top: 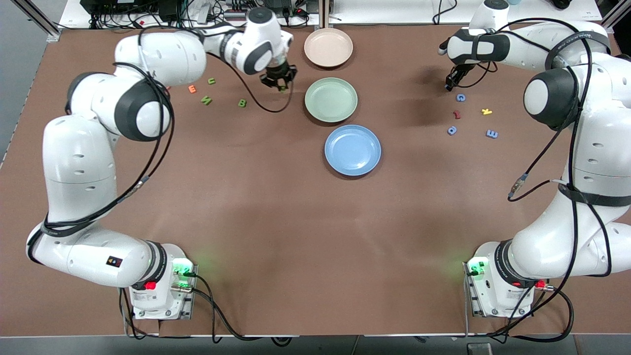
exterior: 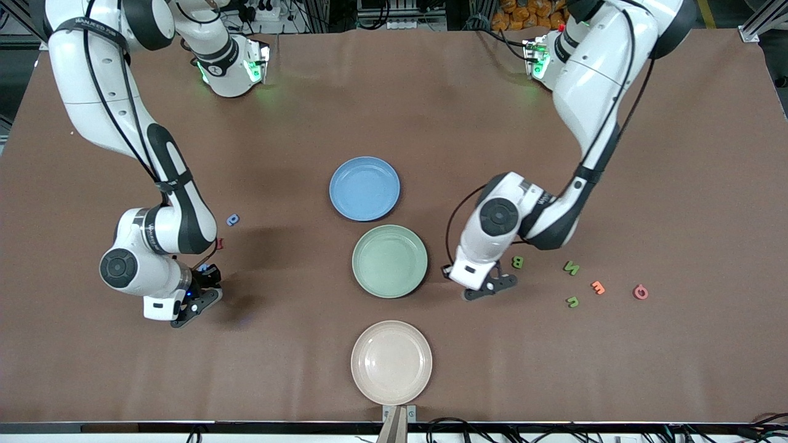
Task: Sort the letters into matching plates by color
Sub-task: 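Drop the green letter on the green plate while the right gripper lifts the X, then drop the blue X on the blue plate while the left gripper returns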
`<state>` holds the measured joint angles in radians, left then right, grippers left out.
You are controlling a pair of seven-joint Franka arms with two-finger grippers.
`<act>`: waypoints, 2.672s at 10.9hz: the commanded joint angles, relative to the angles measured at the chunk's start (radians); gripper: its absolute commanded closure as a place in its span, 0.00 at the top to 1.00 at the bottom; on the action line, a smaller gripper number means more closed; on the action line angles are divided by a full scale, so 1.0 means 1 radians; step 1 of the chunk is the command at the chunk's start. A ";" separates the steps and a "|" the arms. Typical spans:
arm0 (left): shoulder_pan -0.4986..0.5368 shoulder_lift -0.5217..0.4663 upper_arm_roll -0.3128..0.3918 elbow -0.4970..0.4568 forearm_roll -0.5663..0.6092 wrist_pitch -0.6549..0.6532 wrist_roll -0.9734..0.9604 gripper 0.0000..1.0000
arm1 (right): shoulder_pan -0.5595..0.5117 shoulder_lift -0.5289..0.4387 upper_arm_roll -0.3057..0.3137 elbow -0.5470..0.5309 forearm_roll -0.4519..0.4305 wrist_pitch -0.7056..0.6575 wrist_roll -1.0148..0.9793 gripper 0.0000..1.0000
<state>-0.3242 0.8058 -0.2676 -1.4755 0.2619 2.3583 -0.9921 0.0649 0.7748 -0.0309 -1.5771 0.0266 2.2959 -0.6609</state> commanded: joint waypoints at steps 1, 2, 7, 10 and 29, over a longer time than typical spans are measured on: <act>-0.096 -0.019 0.015 0.027 -0.020 -0.001 -0.129 0.00 | -0.014 0.012 0.019 0.019 0.010 -0.006 -0.019 0.00; -0.123 -0.019 0.013 0.043 -0.020 -0.001 -0.167 0.00 | -0.011 0.002 0.025 0.019 0.010 -0.012 -0.016 0.00; -0.211 -0.007 0.021 0.075 -0.021 0.056 -0.259 0.61 | -0.004 -0.124 0.133 -0.017 0.033 -0.169 0.117 0.00; -0.202 -0.014 0.030 0.066 -0.006 0.064 -0.241 1.00 | 0.019 -0.227 0.253 -0.121 0.033 -0.213 0.301 0.00; 0.212 -0.272 0.013 -0.523 0.007 0.222 0.648 1.00 | 0.252 -0.305 0.358 -0.244 -0.045 -0.243 1.018 1.00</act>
<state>-0.1273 0.5149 -0.2467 -1.9849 0.2661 2.5645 -0.4034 0.4006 0.5234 0.3469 -1.8512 -0.0025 2.1516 0.3460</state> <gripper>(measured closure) 0.000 0.013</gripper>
